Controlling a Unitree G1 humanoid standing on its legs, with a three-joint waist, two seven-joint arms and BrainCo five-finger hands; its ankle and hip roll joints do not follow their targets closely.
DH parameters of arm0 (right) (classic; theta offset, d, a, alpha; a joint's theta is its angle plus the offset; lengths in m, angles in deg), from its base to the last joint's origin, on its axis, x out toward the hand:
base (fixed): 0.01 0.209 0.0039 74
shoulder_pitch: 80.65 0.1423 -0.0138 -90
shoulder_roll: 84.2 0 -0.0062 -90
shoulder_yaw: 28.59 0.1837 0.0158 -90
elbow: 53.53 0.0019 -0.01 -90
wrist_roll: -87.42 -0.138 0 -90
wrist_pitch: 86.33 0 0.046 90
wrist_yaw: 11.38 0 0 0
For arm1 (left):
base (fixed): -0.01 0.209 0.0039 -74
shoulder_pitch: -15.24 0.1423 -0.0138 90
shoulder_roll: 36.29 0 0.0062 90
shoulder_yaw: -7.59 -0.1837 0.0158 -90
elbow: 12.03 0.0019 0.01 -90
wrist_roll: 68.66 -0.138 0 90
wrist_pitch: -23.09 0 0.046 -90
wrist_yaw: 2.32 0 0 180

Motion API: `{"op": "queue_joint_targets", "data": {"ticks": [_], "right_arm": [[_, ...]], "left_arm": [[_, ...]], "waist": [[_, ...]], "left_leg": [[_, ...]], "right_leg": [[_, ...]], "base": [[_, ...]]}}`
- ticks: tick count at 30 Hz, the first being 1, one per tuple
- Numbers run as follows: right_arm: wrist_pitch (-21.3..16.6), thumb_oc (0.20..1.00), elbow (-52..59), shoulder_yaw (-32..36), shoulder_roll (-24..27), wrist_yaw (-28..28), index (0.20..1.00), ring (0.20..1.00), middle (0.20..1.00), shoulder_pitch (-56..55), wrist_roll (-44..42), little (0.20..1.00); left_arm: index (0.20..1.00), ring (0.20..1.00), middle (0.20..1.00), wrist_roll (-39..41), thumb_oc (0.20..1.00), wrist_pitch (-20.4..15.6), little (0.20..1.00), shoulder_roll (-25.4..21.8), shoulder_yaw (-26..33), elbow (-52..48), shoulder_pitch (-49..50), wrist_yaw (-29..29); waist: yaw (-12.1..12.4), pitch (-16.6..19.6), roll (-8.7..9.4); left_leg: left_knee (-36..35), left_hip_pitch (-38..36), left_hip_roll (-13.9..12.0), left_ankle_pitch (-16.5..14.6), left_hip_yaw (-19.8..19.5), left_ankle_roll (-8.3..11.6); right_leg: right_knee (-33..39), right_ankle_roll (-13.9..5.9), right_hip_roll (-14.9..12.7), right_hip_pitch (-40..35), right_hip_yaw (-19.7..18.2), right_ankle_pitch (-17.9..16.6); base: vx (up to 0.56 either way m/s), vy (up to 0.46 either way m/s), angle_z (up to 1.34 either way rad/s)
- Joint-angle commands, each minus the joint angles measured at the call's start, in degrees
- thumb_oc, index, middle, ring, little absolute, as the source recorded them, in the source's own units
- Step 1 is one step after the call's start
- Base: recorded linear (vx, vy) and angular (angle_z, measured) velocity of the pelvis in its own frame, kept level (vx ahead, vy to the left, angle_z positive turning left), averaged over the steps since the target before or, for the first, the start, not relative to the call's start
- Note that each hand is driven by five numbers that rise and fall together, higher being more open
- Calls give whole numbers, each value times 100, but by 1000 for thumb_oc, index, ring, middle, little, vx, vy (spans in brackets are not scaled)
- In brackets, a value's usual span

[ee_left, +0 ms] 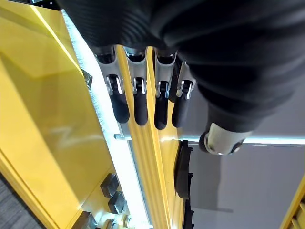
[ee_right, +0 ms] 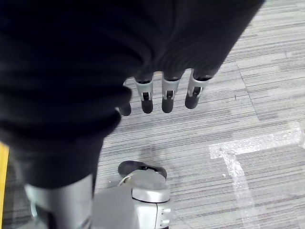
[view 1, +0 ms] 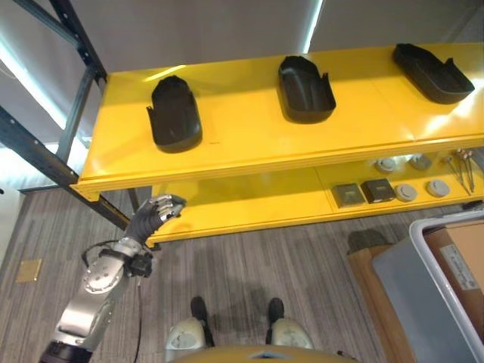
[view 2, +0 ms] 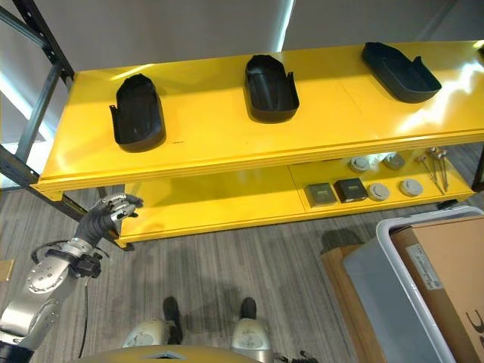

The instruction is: Move parts from the plastic box to the shelf.

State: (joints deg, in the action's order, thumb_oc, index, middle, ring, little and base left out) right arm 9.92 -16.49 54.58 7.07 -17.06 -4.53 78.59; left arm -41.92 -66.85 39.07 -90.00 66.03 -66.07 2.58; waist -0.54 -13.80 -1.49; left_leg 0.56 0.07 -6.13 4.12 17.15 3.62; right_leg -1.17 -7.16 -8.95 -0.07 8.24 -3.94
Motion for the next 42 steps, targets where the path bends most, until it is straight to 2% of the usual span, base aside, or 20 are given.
{"op": "queue_joint_targets", "data": {"ticks": [1,6,9,13,16,25,36,42], "right_arm": [[-94,1000,9,-228,175,-117,1000,1000,1000,-73,-216,1000],[-209,1000,-225,-362,174,-87,1000,1000,1000,-14,-135,1000],[-211,1000,-276,-447,183,-49,1000,1000,1000,17,-48,1000],[-124,1000,-219,-539,216,12,1000,1000,1000,37,91,1000],[-23,1000,-123,-588,276,81,1000,1000,1000,66,193,1000],[29,1000,-82,-617,405,220,1000,1000,1000,106,348,1000],[39,1000,-17,-699,634,412,1000,1000,1000,194,467,1000],[9,1000,-96,-778,725,487,1000,1000,1000,271,489,1000]], "left_arm": [[200,200,200,-102,200,-814,200,-86,28,-172,-645,-389],[200,200,200,-327,200,-865,200,-25,-152,32,-1408,-1220],[200,200,200,-379,200,-657,200,102,-243,280,-1893,-1820],[200,200,200,-463,200,-436,200,210,-337,1043,-2475,-2352],[200,200,200,-630,200,-426,200,317,-383,1763,-2818,-2709],[200,200,200,-751,200,-504,200,433,-311,2762,-3123,-3006],[200,200,200,-753,200,-559,200,317,-231,3901,-3797,-3339],[200,200,200,-564,200,-611,200,196,-188,4550,-4210,-3333]], "waist": [[-95,-110,92],[-255,-53,139],[-370,-18,194],[-542,19,263],[-674,24,301],[-821,-25,336],[-992,-105,356],[-1073,-117,355]], "left_leg": [[554,95,-473,-320,-156,141],[511,11,-521,-308,-37,162],[484,-43,-543,-307,25,181],[512,-71,-586,-325,116,191],[555,-72,-621,-351,186,195],[644,-80,-671,-387,266,203],[722,-53,-737,-377,349,220],[734,-64,-762,-379,405,232]], "right_leg": [[-18,-361,-413,-79,-30,3],[-28,-379,-402,-63,-96,-17],[-24,-394,-390,-56,-148,-23],[-64,-404,-369,-2,-233,-14],[-108,-402,-348,57,-314,9],[-171,-386,-332,106,-409,43],[-240,-360,-317,178,-496,65],[-259,-357,-307,204,-544,78]], "base": [[0,0,0],[17,5,2],[36,-4,-3],[27,-10,-8],[17,-5,-20],[7,4,-9],[0,1,-1],[8,6,-9]]}}
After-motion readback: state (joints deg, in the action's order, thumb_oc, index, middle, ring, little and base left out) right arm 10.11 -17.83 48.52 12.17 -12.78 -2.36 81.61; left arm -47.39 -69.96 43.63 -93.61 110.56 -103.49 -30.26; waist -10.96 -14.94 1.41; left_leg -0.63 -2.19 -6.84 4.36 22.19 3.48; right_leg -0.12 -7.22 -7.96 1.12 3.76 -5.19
